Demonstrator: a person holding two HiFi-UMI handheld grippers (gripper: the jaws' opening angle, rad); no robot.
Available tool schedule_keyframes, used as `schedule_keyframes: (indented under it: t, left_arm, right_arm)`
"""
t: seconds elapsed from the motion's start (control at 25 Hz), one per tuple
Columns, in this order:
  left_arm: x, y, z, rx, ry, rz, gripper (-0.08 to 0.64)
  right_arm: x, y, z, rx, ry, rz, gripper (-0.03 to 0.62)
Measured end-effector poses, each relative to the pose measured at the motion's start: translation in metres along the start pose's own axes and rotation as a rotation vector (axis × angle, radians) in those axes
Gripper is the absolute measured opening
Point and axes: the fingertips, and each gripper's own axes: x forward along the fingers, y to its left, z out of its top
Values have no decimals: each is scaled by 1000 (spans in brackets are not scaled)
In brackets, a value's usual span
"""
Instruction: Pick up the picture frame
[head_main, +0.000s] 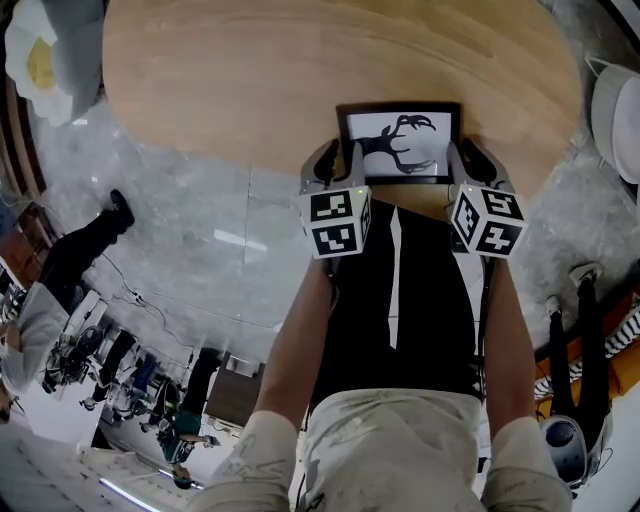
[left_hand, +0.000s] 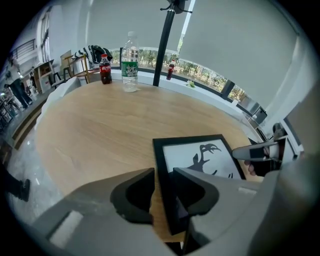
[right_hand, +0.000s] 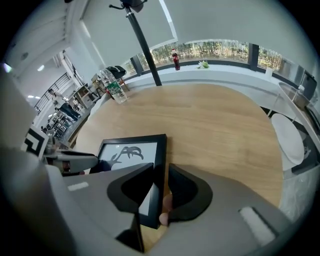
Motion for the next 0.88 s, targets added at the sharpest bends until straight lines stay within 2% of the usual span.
schedule_keyframes:
  t: [0.32, 0.6, 0.88]
  left_arm:
    - [4, -2, -7, -7, 4, -2, 120]
    - [5, 0, -6, 0, 13, -28, 109]
    - [-2, 0, 0, -15, 1, -21, 86]
  right_arm:
    - [5, 5, -7, -12, 23, 34, 106]
    - [10, 5, -9, -12, 25, 15, 94]
    - [4, 5, -8, -36, 41, 5, 74]
